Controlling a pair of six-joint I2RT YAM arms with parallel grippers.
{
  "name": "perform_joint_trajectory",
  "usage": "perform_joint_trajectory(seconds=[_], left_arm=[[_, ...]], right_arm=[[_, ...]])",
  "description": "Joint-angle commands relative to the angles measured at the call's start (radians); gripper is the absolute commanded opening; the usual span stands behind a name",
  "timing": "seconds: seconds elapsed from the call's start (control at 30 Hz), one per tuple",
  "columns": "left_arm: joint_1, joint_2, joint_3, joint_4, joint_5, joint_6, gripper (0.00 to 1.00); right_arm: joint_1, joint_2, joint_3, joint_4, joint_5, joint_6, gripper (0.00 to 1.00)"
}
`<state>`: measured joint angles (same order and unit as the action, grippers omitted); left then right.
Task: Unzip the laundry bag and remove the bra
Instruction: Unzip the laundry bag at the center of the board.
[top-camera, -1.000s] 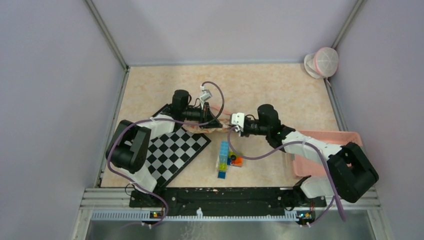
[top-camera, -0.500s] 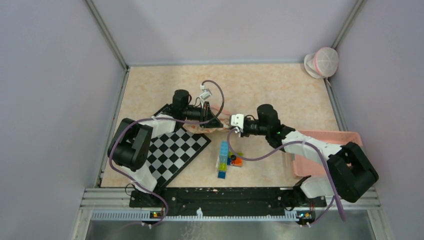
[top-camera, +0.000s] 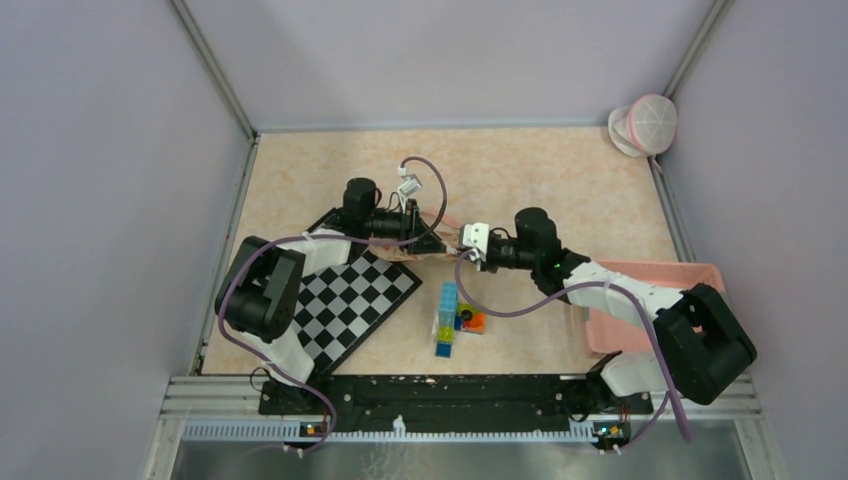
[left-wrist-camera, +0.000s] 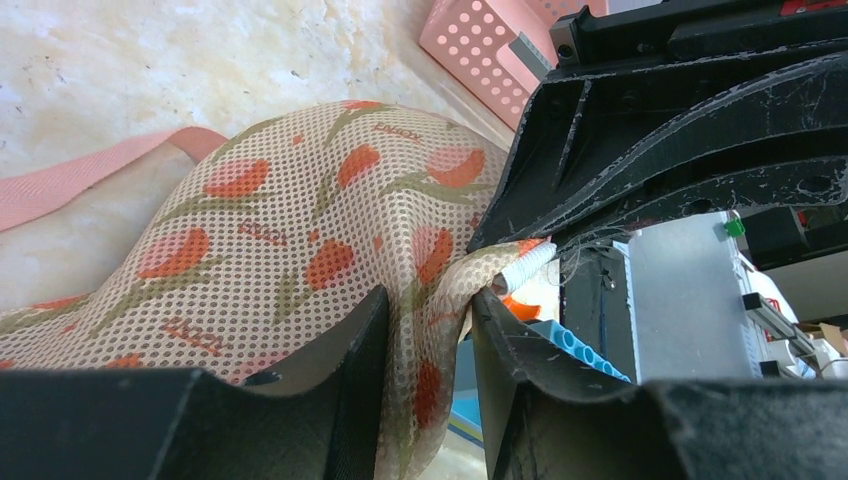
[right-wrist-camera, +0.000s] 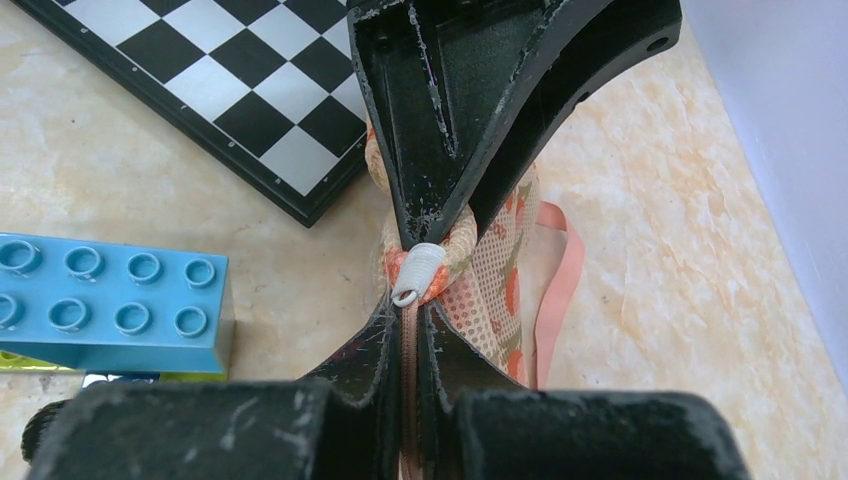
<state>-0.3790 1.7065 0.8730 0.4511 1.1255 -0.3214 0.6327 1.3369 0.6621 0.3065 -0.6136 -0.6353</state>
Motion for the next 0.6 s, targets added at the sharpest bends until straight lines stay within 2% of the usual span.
perform_joint_trajectory(seconds=[0.0,0.23,0.57], left_arm=[[-0.015,-0.007,-0.009,0.121,0.025,-0.061,0.42],[-0.049,-0.01,-0.02,0.215,0.07,-0.125,0.46],[-0.063,-0.013,-0.039,0.204,0.076,-0.106,0.46]], right_arm=[[0.016,0.011,0.04,0.068,-0.038,0.041,0.0],[0.016,0.021,0.049,0.07,-0.05,0.046,0.0],[0.015,0.027,0.058,0.099,-0.051,0.064,0.0]])
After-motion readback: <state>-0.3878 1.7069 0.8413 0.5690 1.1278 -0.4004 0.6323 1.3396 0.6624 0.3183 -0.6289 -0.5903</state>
